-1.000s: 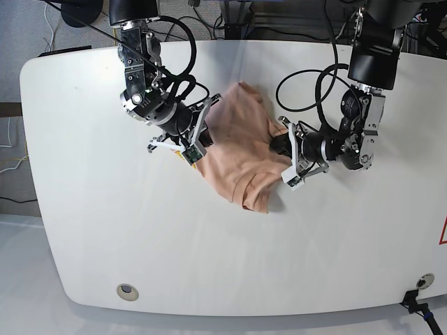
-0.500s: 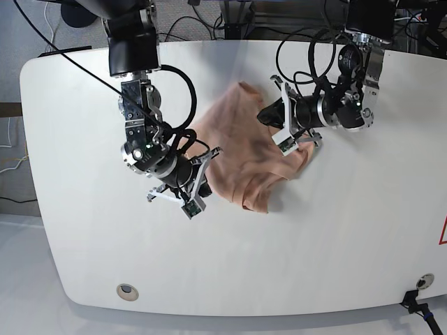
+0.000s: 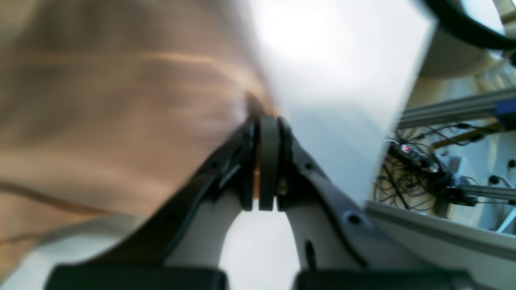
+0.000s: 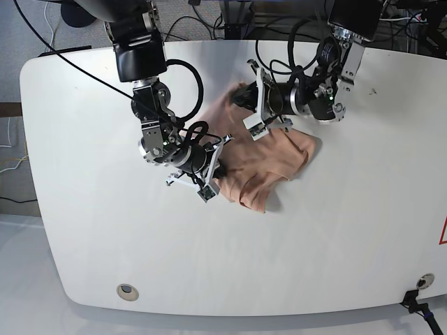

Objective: Fold the T-shirt properly
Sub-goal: 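Grasp the folded bundle with both grippers and fold it over again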

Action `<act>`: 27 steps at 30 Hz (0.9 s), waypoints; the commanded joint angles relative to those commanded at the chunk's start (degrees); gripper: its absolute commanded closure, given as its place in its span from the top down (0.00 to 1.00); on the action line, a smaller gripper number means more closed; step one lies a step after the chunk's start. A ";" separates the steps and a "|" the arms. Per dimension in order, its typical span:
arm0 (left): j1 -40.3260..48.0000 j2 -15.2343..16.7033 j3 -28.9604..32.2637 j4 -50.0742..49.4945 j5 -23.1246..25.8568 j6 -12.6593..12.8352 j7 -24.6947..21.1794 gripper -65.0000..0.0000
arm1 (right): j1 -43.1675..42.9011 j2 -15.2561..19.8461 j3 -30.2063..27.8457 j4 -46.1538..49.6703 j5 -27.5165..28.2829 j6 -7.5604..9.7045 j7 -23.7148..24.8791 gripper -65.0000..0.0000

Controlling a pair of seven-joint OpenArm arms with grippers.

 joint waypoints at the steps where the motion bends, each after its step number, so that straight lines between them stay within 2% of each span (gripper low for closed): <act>1: -0.88 0.00 0.00 -1.58 0.00 0.00 0.00 0.00 | -0.88 0.35 0.00 0.35 0.00 0.00 0.00 0.00; 8: -6.07 -3.43 0.00 -7.21 0.00 0.00 0.00 0.00 | -6.86 2.37 1.49 8.00 0.00 0.00 -0.18 0.00; 11: -7.21 -4.84 -0.09 -7.21 0.00 0.00 0.00 0.00 | -9.85 1.76 3.87 11.52 0.00 0.00 -0.26 0.00; 17: -7.56 -6.59 -0.09 -7.21 -0.09 0.00 0.00 0.00 | -14.33 1.67 3.96 16.70 0.00 -0.09 -0.26 0.00; 20: -7.47 -7.65 -0.09 -7.21 -0.18 0.00 0.00 0.00 | -15.30 0.18 3.96 17.67 0.00 -0.09 -0.26 0.00; 24: -7.21 -7.82 -0.18 -7.12 -0.26 0.00 0.00 0.00 | -15.03 -0.88 3.96 17.76 0.26 -0.09 -5.45 0.00; 27: -7.12 -9.05 -0.26 -7.12 -0.26 0.00 0.00 0.00 | -15.74 -1.76 3.87 19.43 0.00 -0.09 -6.07 0.00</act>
